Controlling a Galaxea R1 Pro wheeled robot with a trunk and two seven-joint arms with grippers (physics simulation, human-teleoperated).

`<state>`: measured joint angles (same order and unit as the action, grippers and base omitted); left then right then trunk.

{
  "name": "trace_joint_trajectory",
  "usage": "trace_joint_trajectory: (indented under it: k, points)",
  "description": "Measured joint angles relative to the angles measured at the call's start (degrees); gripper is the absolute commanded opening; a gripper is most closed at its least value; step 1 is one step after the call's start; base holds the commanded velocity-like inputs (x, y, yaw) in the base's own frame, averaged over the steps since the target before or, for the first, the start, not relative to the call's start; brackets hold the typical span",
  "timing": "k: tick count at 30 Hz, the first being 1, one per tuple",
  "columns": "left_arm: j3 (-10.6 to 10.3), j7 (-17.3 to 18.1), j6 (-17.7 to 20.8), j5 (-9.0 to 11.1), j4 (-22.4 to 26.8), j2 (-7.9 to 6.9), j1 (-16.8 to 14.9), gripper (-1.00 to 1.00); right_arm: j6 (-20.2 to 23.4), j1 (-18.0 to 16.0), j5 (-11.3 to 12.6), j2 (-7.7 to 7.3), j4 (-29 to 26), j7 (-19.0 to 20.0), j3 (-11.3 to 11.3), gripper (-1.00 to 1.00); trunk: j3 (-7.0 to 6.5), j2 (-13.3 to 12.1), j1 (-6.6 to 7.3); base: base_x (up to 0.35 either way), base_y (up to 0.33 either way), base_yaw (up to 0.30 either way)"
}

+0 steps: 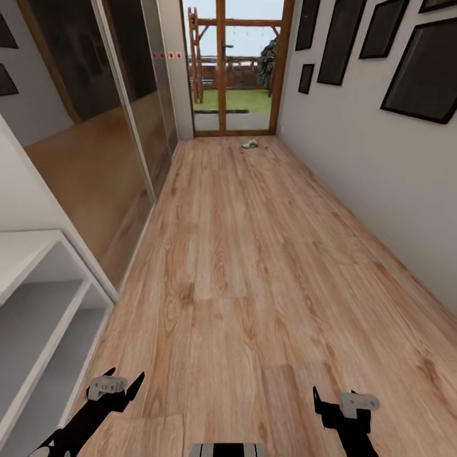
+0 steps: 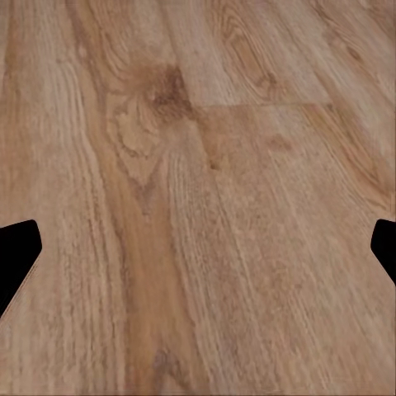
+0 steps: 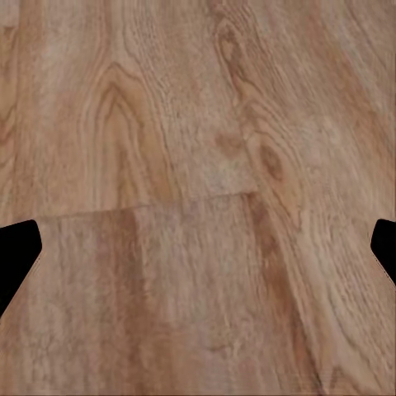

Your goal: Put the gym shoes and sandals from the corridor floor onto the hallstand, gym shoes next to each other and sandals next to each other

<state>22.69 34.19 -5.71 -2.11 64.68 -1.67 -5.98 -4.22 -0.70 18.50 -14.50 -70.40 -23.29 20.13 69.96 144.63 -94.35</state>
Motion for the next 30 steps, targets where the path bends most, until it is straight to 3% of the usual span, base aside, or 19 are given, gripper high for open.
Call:
trace_joint_trajectory:
  k: [30]
  points:
    - [-0.01,0.00,0.00,0.00,-0.07,0.02,0.00,1.00,0.00,0.00,-0.02,0.00,0.00,0.00,0.00,1.00,0.00,0.00,0.00,0.329,0.000,-0.002]
